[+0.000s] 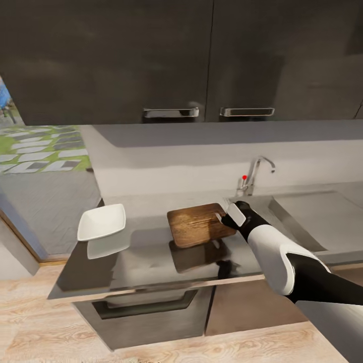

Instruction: In the kitchen, take the Vidalia onion out of the sink, dice it on the chopping board with the paring knife, put the diced onion into the bowl on the countertop, then place both the paring knife and the chopping board into the sink.

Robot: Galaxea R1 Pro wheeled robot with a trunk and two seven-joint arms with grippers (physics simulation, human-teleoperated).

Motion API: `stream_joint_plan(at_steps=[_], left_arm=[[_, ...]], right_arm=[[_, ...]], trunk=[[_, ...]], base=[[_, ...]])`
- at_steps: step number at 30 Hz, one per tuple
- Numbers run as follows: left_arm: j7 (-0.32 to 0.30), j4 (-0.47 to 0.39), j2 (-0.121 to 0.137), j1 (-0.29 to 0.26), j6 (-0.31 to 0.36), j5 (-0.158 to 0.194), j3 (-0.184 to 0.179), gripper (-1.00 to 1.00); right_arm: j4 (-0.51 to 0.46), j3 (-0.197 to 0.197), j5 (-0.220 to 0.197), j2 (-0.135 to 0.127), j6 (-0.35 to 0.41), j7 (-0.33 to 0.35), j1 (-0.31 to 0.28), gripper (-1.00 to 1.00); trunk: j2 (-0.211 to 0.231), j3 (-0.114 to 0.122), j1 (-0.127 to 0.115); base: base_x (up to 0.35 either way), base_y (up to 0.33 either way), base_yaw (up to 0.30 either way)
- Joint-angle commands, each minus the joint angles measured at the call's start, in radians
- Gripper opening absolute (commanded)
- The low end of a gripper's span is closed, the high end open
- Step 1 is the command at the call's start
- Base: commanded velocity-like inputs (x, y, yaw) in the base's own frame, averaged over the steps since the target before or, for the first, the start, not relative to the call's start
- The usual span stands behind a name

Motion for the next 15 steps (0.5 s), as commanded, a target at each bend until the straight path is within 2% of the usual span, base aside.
stream_joint_plan(at_steps=[1,6,11,15], left_arm=[[0.0,0.0,0.0,0.0,-0.002,0.0,0.0,1.0],[0.0,0.0,0.0,0.0,-0.002,0.0,0.0,1.0],[0.0,0.0,0.0,0.0,-0.002,0.0,0.0,1.0],[0.0,0.0,0.0,0.0,-0.002,0.001,0.0,1.0]], right_arm=[[-0.002,0.003,-0.013,0.0,0.001,-0.011,0.0,-1.0],[-0.002,0.003,-0.013,-0.004,0.001,-0.012,0.0,-1.0],[0.001,0.002,-0.013,-0.031,-0.007,-0.012,0.0,-1.0],[0.049,0.002,-0.013,-0.059,-0.09,-0.022,0.0,-1.0]], trunk=[[-0.002,-0.002,0.001],[-0.002,-0.002,0.001],[-0.002,-0.002,0.001],[-0.002,-0.002,0.001]], base=[[0.0,0.0,0.257],[0.0,0.0,0.212],[0.0,0.0,0.041],[0.0,0.0,0.005]])
